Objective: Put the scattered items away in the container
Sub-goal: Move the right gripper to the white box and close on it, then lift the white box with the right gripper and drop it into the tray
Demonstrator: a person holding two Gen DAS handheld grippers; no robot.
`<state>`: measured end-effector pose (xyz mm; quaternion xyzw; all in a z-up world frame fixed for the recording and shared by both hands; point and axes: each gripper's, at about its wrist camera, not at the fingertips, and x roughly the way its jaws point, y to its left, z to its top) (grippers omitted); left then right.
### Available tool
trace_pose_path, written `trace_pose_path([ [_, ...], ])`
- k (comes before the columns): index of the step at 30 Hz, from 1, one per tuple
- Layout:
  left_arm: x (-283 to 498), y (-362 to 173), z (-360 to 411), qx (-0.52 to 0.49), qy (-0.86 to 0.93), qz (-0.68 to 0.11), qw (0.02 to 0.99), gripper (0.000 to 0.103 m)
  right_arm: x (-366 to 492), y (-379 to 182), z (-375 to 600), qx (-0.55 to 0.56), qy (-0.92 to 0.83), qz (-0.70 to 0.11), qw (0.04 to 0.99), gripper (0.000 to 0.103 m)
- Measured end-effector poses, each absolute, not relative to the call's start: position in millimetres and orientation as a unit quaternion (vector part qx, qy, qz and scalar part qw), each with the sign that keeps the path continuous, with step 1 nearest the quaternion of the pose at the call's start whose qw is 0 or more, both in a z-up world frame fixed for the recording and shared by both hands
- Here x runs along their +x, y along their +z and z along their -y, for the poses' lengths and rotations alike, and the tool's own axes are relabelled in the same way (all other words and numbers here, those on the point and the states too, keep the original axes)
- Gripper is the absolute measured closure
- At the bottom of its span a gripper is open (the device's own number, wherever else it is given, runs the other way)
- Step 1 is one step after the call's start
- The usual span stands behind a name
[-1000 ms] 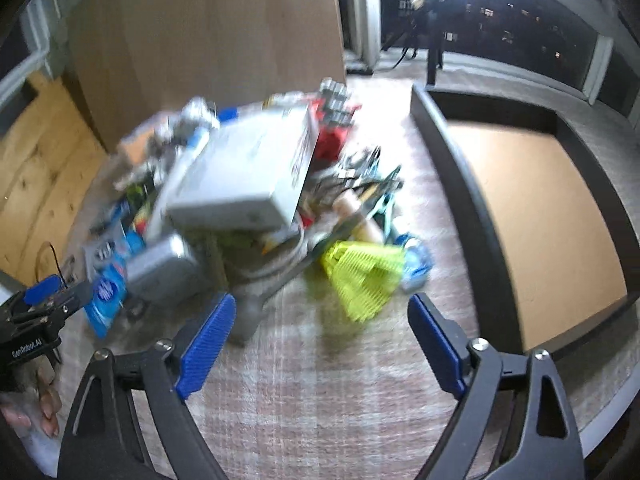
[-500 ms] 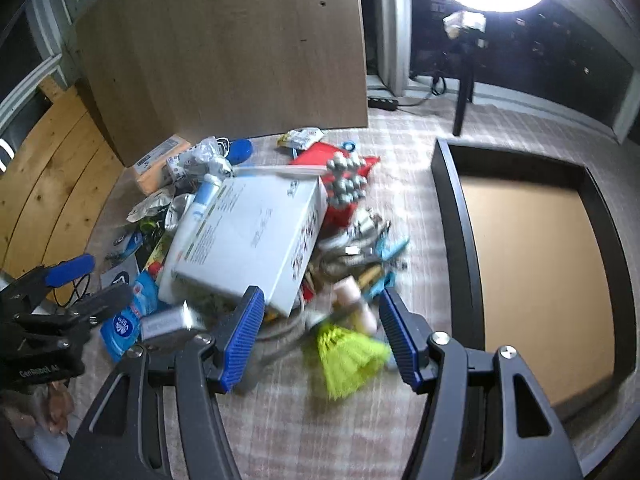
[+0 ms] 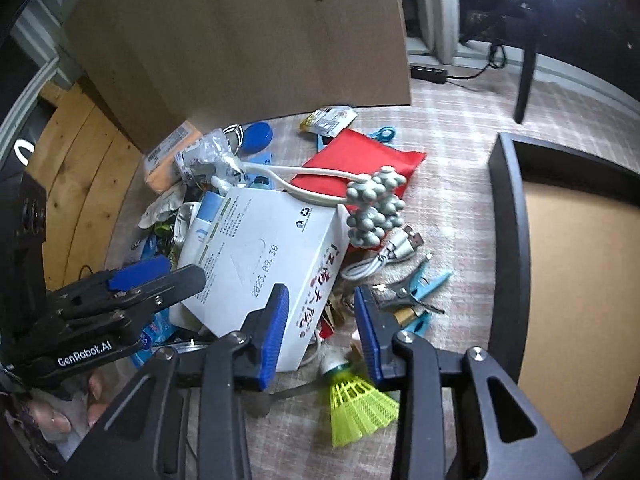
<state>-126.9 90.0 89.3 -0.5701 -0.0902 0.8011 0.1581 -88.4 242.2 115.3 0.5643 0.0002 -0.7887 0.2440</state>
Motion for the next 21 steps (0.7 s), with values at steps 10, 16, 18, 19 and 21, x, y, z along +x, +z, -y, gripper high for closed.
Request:
trace_pose_path([
  [10,-144,73,-93,-0.59,0.786,0.11,0.147,0.04,-109,97,-230,0.587,-0.761,0.005,0.276,0.074],
  [16,-145,64,-96,-0.601,0.775,0.123,0.155,0.038,-112,93,-222,0.585,-0.761,-0.001,0.281,0.074],
  [18,-145,63,-95,-0.601,0.773,0.131,0.154,0.038,-116,91,-225,0.591,-0.756,0.014,0.281,0.074],
  [19,-144,64,-96,-0.602,0.772,0.131,0.154,0.038,-117,91,-226,0.592,-0.755,0.017,0.282,0.074],
  [21,-141,67,-98,-0.604,0.772,0.128,0.153,0.038,-117,93,-227,0.591,-0.754,0.014,0.285,0.074],
])
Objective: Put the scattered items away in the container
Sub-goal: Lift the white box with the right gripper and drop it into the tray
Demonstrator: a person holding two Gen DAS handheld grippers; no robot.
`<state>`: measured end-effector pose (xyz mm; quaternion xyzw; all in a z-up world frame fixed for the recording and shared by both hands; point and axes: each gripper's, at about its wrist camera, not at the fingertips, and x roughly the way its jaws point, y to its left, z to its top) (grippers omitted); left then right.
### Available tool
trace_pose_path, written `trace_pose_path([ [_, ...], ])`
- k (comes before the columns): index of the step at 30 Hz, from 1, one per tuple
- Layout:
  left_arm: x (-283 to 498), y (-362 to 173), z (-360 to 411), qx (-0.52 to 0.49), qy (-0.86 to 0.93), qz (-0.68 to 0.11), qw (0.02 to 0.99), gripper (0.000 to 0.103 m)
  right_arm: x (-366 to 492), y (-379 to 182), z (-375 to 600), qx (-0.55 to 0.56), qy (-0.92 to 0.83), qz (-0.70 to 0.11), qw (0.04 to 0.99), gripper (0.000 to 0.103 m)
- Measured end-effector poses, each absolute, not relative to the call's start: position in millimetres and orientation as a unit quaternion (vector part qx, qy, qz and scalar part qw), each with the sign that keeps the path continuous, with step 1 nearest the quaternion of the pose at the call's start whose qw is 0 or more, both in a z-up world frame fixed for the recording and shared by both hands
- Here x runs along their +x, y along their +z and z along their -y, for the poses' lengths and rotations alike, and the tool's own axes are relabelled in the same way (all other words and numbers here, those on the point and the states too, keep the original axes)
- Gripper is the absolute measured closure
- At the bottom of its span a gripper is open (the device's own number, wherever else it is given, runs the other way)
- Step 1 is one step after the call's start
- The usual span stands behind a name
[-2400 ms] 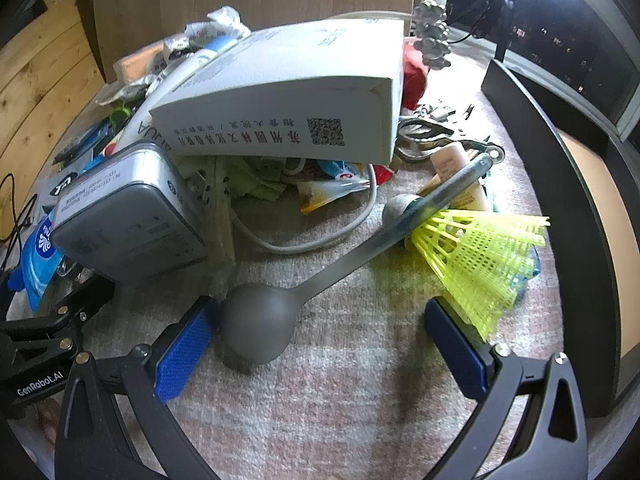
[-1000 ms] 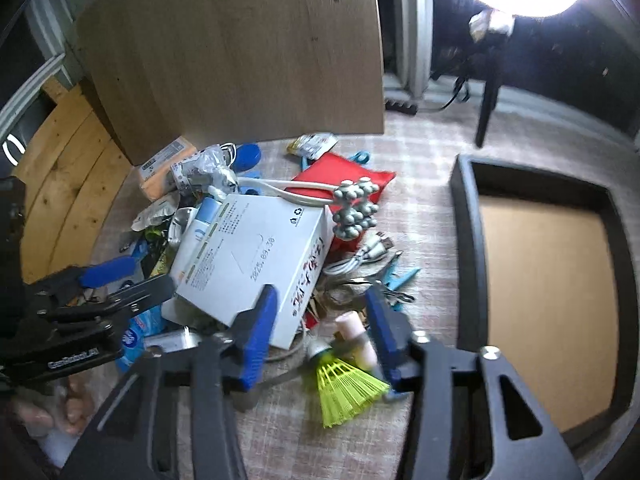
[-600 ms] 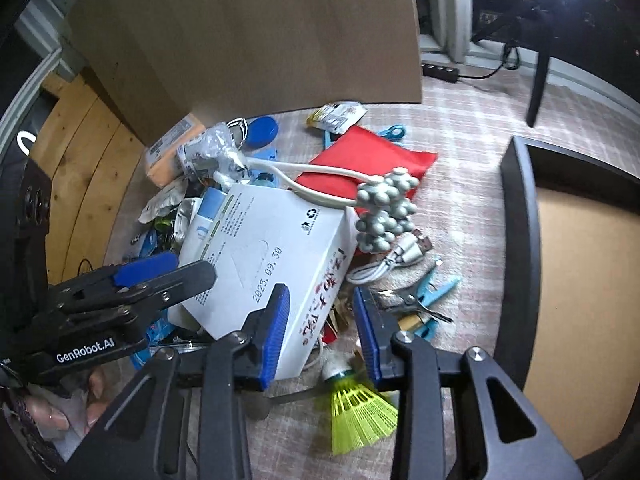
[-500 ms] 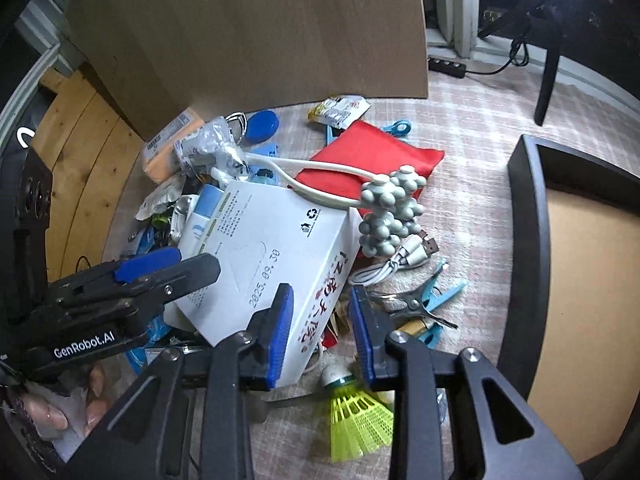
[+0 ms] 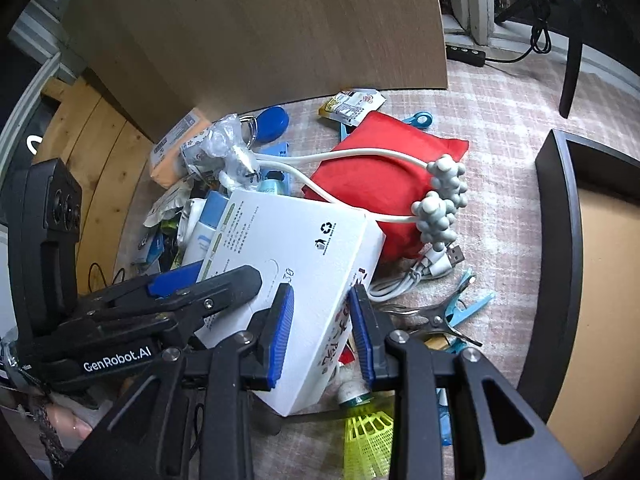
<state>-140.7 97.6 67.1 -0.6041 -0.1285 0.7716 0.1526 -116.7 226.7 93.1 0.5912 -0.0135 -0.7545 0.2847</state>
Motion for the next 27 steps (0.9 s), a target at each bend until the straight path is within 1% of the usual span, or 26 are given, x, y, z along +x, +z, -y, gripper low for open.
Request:
trace_pose_path([
  [4,-133,74,-98,-0.603,0.769,0.144,0.159,0.038,-112,98,-231,0.586,-0.757,0.01,0.288,0.074],
  [15,-104,106,-142,-0.586,0.779,0.124,0.189,0.038,-98,117,-278,0.572,-0.768,0.031,0.286,0.074],
  [20,-85,124,-184,-0.576,0.782,0.105,0.214,0.038,-92,134,-316,0.559,-0.781,0.038,0.275,0.074],
  [27,-59,132,-265,-0.574,0.768,0.096,0.268,0.038,-86,148,-409,0.548,-0.801,0.061,0.233,0.074],
])
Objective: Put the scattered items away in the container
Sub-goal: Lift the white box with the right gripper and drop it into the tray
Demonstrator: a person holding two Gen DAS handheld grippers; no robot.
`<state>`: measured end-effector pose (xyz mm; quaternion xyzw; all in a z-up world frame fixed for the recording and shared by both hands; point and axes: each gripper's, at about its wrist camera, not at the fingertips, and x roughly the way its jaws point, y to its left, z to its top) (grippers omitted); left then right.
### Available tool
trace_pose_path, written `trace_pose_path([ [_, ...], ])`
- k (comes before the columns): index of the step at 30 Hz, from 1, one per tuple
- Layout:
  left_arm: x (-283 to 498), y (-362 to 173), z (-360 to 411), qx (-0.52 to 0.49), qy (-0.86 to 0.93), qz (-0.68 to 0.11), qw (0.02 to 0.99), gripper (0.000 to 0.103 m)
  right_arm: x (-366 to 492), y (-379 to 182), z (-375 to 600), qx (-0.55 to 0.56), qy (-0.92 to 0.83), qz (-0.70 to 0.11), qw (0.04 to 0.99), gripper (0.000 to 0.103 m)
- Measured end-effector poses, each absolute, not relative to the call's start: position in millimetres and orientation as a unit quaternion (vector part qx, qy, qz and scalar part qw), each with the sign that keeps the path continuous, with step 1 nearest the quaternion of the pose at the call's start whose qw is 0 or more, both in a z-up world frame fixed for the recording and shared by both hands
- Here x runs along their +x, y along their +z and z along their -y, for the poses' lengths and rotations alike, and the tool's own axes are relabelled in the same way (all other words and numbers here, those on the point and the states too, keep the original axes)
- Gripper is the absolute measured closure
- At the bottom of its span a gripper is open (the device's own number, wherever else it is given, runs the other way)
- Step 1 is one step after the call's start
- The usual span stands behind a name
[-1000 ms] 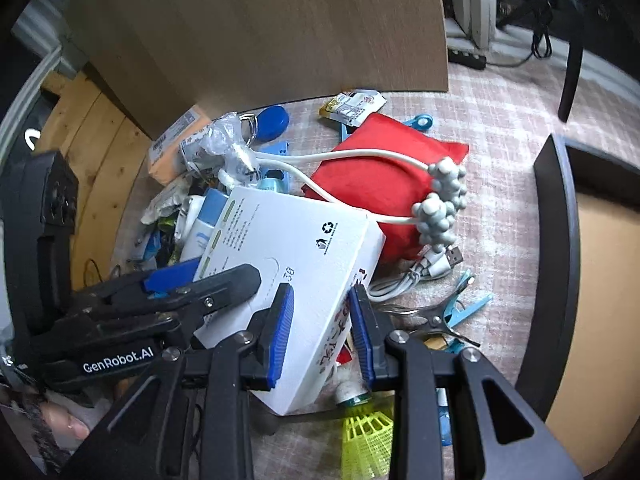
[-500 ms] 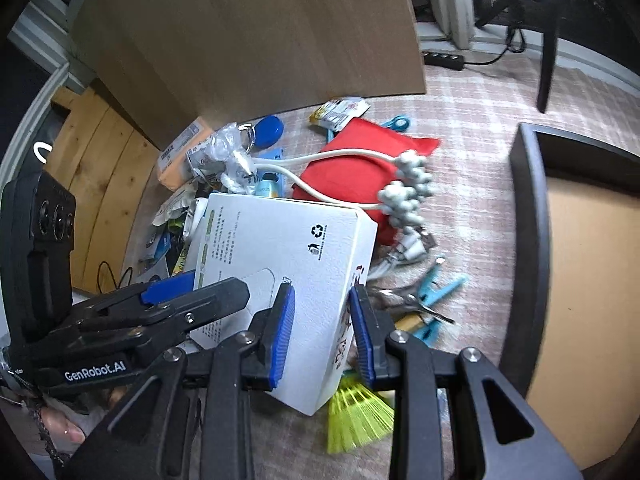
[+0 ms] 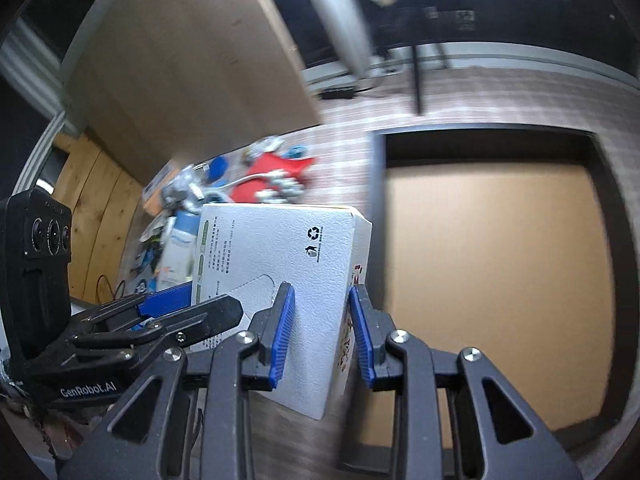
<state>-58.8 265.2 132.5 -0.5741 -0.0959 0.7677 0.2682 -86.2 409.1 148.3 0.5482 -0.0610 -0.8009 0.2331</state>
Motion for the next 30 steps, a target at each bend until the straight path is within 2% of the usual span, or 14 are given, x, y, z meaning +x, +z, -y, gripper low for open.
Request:
trace_pose_path([
  [10,-2,132,-406,-0.585,0.724,0.051,0.361,0.038,-82,158,-557,0.536,-0.828,0.081,0.145,0.074],
  [15,15,134,-450,-0.589,0.707,0.032,0.39,0.038,-78,162,-612,0.529,-0.837,0.093,0.108,0.073],
  [22,20,153,-458,-0.575,0.713,0.027,0.401,0.038,-76,163,-645,0.522,-0.84,0.114,0.094,0.072],
  [30,14,153,-416,-0.565,0.736,0.036,0.371,0.038,-79,164,-626,0.518,-0.844,0.089,0.109,0.066],
])
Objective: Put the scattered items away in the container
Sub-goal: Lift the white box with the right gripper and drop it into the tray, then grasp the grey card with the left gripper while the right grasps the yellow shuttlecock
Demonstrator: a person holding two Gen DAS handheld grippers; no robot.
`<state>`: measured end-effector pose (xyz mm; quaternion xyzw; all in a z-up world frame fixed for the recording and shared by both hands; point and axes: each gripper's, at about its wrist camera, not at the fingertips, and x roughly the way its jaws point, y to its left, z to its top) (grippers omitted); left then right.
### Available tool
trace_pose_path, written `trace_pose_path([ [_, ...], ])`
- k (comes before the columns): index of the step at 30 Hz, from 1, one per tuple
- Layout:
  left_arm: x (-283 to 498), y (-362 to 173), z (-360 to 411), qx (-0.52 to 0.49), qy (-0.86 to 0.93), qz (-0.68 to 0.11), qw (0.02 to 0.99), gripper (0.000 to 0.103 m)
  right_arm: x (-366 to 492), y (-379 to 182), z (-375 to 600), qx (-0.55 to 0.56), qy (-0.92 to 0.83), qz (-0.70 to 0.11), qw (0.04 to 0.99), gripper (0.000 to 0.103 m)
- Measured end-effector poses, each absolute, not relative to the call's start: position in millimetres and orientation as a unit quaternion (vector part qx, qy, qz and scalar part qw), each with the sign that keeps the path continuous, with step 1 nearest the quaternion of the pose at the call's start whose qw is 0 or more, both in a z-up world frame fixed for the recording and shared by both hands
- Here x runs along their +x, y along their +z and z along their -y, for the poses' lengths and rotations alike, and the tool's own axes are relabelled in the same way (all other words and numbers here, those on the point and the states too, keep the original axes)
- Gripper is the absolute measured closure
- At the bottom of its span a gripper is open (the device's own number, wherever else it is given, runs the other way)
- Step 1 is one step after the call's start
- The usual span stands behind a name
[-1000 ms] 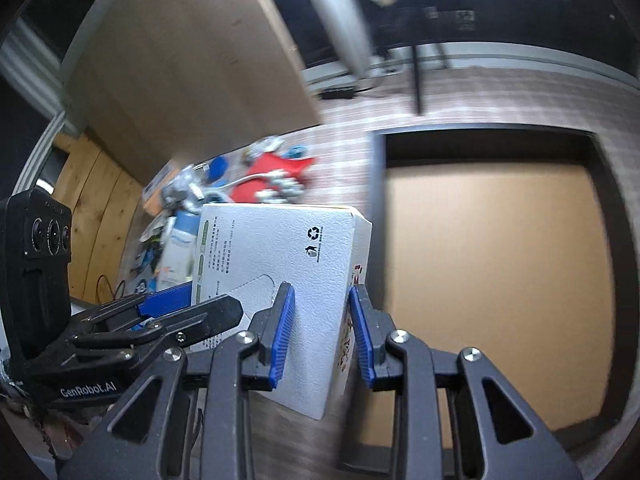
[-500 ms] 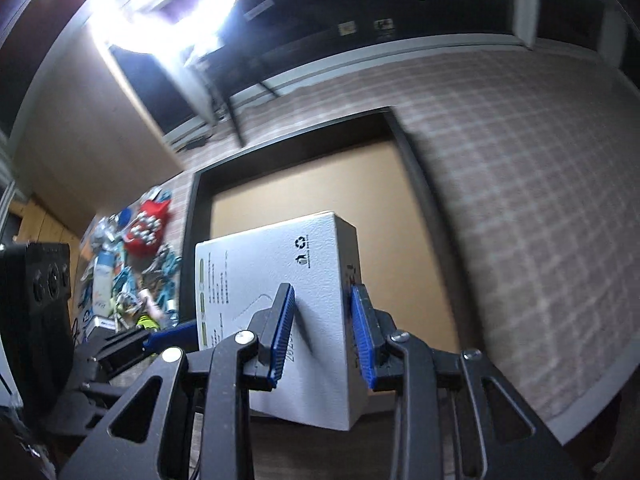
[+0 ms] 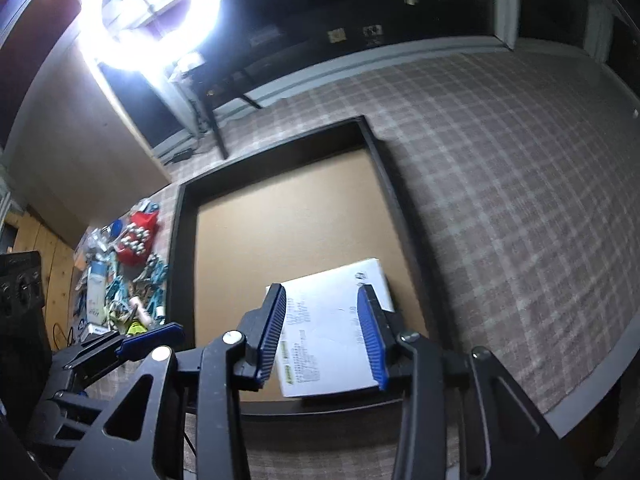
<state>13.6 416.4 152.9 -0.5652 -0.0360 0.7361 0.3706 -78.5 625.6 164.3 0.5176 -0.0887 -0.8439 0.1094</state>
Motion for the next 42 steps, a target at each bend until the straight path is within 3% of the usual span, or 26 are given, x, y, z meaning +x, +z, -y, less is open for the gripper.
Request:
trace_pose_path([
  [8,2,136,-342,-0.562,0.772,0.052,0.292,0.038,-77,155,-554,0.528,-0.826,0.043,0.192,0.066],
  [19,-6,118,-171,-0.561,0.81,0.059,0.163,0.031,-49,119,-443,0.555,-0.781,-0.008,0.287,0.066],
  [28,-4,103,-85,-0.559,0.812,0.001,0.17,0.028,-24,86,-372,0.583,-0.755,0.005,0.301,0.066],
  [42,-34,71,-69,-0.563,0.787,-0.083,0.238,0.028,-15,48,-310,0.614,-0.747,0.042,0.253,0.066],
])
